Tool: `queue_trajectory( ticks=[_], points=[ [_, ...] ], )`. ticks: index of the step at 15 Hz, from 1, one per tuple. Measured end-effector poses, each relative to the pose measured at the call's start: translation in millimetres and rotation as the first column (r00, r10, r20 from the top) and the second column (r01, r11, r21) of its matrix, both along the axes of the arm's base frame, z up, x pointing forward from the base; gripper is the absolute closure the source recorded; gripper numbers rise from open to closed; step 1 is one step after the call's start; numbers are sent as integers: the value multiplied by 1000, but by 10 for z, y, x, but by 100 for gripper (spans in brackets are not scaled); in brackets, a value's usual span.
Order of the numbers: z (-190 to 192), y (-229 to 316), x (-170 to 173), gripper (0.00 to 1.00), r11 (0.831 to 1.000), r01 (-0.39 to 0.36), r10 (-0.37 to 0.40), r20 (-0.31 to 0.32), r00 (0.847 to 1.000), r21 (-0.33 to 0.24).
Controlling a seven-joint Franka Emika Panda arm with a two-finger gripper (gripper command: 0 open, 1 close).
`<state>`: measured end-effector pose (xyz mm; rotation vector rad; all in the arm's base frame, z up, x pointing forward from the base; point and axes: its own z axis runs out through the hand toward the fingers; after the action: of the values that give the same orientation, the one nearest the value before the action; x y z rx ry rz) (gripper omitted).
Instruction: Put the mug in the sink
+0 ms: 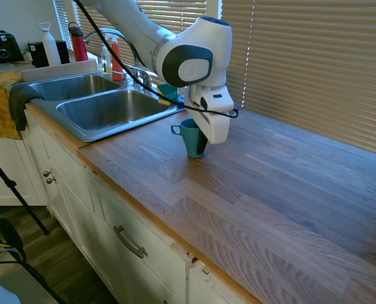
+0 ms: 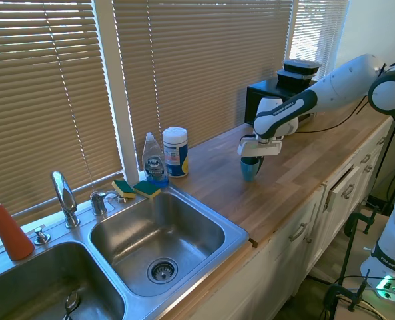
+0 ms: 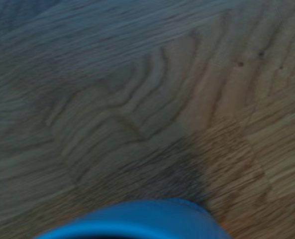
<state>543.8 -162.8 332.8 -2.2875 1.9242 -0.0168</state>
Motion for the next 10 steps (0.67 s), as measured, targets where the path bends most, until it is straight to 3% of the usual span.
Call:
queue_trajectory(
  ticks=[3, 5, 10],
  points=[
    [199, 149, -74, 100, 994, -107, 108, 46, 993, -15],
    [495, 451, -116, 100, 981, -187, 190, 87, 978, -42],
    [1190, 1761, -96, 100, 918, -369, 388, 140, 911, -146]
  ],
)
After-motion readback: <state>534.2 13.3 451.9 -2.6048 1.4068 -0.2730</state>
